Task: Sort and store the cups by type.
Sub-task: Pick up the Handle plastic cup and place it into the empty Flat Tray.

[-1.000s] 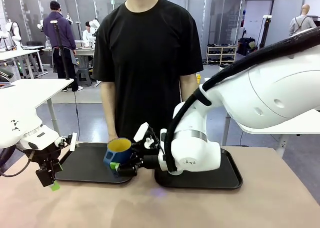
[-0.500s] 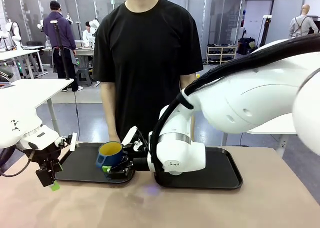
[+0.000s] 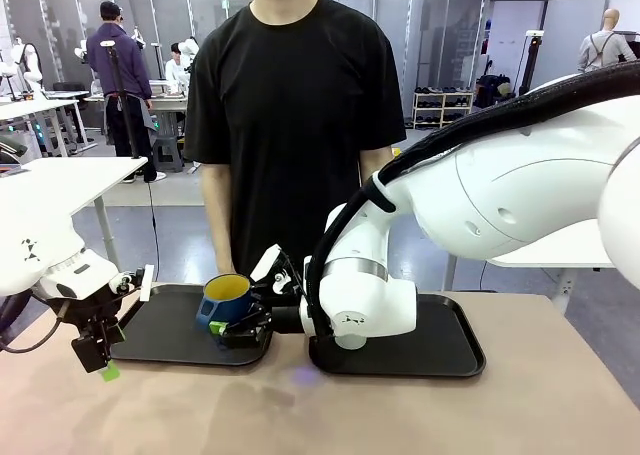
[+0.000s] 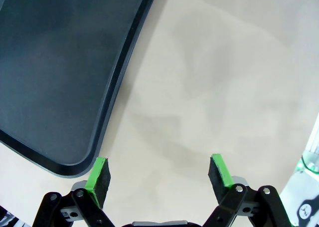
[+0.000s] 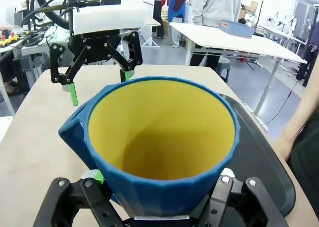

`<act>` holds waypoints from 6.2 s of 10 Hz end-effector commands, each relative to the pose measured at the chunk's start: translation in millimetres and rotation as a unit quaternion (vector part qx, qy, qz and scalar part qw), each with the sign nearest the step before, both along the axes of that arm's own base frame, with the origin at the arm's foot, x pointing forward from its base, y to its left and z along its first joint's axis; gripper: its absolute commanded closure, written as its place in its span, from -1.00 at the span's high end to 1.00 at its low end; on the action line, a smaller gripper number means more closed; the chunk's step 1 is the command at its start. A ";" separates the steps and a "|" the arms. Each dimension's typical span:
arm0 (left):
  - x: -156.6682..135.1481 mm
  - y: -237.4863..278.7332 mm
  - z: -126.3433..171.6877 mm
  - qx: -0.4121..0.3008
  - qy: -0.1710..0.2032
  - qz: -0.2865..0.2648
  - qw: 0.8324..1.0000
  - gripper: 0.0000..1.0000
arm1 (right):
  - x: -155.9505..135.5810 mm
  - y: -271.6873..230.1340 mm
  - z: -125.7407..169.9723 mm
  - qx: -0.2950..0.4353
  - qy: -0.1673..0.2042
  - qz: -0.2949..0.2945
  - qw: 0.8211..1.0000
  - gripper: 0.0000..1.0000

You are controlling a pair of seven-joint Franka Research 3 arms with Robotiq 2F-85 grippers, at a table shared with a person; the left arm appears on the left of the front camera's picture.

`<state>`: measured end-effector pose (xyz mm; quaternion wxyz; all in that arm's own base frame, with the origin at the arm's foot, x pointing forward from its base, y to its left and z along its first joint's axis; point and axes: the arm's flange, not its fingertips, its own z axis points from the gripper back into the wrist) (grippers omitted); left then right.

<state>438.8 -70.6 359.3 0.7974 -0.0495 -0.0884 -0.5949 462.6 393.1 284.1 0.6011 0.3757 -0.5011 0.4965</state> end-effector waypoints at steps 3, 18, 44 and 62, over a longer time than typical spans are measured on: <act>-0.1 2.6 -0.2 -0.007 -0.004 -0.008 1.000 1.00 | 4.9 14.4 -13.5 0.014 -0.006 -0.012 1.000 0.47; -0.1 2.6 -0.2 -0.007 -0.004 -0.008 1.000 1.00 | 29.6 43.0 -69.0 0.015 0.015 -0.071 0.997 0.47; -0.1 2.6 -0.2 -0.007 -0.004 -0.008 1.000 1.00 | -9.5 13.4 -52.7 -0.007 0.026 -0.091 0.995 1.00; -0.1 2.6 -0.2 -0.007 -0.004 -0.008 1.000 1.00 | -57.9 -39.6 4.1 -0.165 0.056 -0.153 0.973 1.00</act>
